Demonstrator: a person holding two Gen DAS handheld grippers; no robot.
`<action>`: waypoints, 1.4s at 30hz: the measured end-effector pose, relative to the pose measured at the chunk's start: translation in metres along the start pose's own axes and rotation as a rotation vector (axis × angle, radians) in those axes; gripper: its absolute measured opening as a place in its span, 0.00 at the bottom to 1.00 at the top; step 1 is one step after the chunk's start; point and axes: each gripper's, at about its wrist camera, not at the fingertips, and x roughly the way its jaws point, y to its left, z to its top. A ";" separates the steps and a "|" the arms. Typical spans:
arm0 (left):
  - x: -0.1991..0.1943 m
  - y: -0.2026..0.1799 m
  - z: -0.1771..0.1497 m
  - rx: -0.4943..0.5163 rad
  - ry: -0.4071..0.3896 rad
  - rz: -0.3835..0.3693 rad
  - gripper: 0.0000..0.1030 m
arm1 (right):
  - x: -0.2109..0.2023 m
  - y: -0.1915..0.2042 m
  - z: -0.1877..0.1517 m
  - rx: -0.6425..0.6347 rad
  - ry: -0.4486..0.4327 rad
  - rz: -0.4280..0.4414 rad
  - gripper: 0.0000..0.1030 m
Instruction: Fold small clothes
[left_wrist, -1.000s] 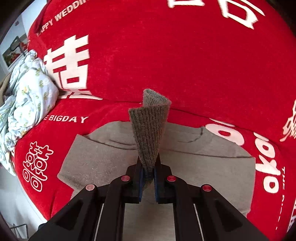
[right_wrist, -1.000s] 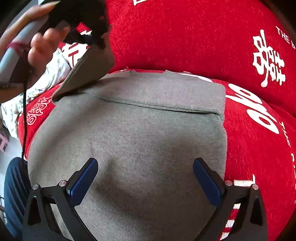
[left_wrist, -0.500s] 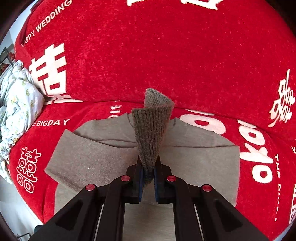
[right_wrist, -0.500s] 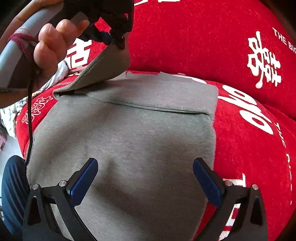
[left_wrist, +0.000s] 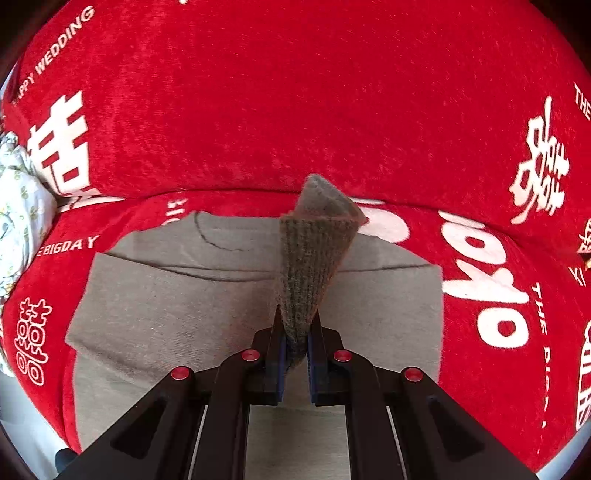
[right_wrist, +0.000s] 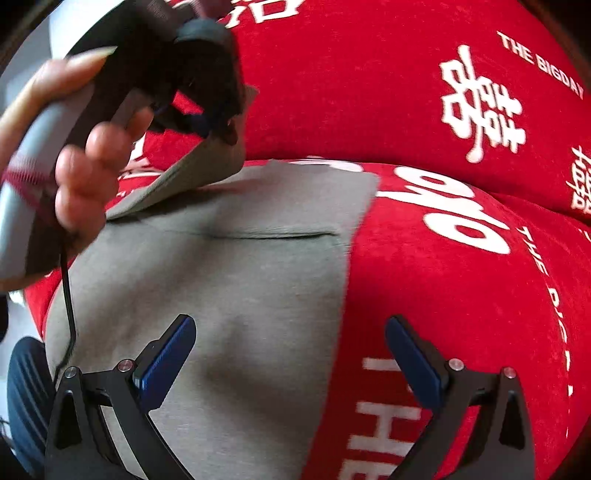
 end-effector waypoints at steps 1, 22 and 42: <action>0.002 -0.004 -0.001 0.004 0.005 -0.007 0.10 | -0.001 -0.005 0.001 0.009 -0.003 -0.003 0.99; 0.059 -0.067 -0.032 0.082 0.065 -0.058 0.10 | -0.003 -0.058 0.004 0.177 0.005 -0.026 0.99; 0.015 -0.007 -0.011 0.049 -0.106 -0.064 0.88 | 0.000 -0.106 0.007 0.346 -0.004 -0.067 0.99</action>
